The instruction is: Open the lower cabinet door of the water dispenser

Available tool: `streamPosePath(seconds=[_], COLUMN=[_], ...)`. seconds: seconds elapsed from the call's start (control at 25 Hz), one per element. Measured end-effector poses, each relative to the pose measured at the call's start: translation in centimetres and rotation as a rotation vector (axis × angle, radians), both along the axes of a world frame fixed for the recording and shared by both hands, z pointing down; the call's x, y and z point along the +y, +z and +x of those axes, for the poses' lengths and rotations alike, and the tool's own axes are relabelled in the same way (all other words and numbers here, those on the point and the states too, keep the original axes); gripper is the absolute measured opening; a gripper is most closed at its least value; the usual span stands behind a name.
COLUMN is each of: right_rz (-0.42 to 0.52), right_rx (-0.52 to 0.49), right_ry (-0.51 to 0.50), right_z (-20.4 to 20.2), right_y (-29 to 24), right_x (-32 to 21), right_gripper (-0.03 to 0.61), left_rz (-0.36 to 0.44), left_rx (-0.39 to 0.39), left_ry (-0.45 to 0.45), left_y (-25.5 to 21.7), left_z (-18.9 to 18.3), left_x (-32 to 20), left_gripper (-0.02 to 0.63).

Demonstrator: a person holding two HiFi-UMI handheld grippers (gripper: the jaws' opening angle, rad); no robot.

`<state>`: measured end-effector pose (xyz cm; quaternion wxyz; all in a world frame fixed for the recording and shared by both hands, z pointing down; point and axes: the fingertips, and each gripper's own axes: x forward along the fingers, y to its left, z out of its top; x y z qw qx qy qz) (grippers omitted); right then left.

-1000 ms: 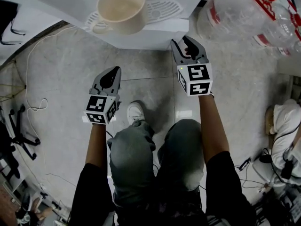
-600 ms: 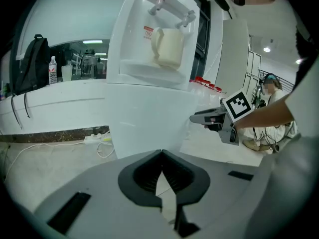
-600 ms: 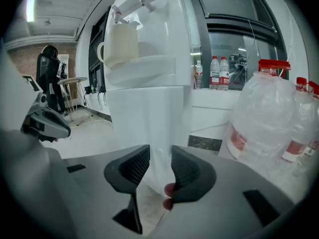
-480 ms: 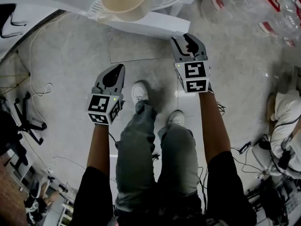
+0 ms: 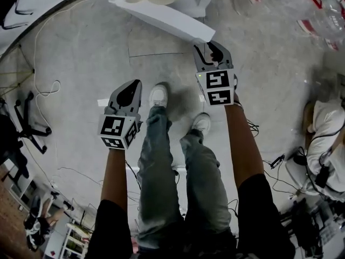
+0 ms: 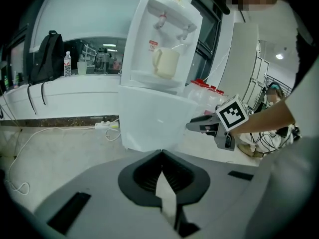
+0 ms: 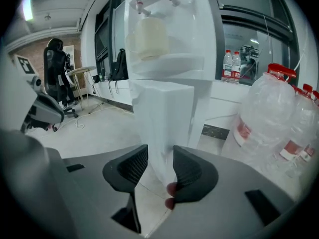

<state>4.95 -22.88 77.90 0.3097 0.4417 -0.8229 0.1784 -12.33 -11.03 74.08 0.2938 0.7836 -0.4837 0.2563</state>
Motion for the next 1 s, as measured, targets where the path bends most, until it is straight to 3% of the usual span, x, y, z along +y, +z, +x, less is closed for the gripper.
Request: streamPosePath(seconds=[0.4,0.68,1.0], right_rz=[-0.016,-0.043,-0.064], right_rx=[0.047,0.075,0.094], right_ry=[0.003,0.031,0.056], right_z=[-3.3,-6.2,-9.3], right_y=[-0.1,0.1,0.1], right_x=[5.0,8.1,10.3], right_gripper=[0.164,0.155,0.15], left_rz=[0.023,-0.016,-0.026], left_rx=[0.015,0.014,0.033], left_ry=[0.031,0.062,0.098], left_y=[-0.9,-1.1,-1.1], left_z=[-4.2,-8.8,-11.9], left_x=[3.1,7.1,7.7], left_gripper=[0.012,0.012,0.012])
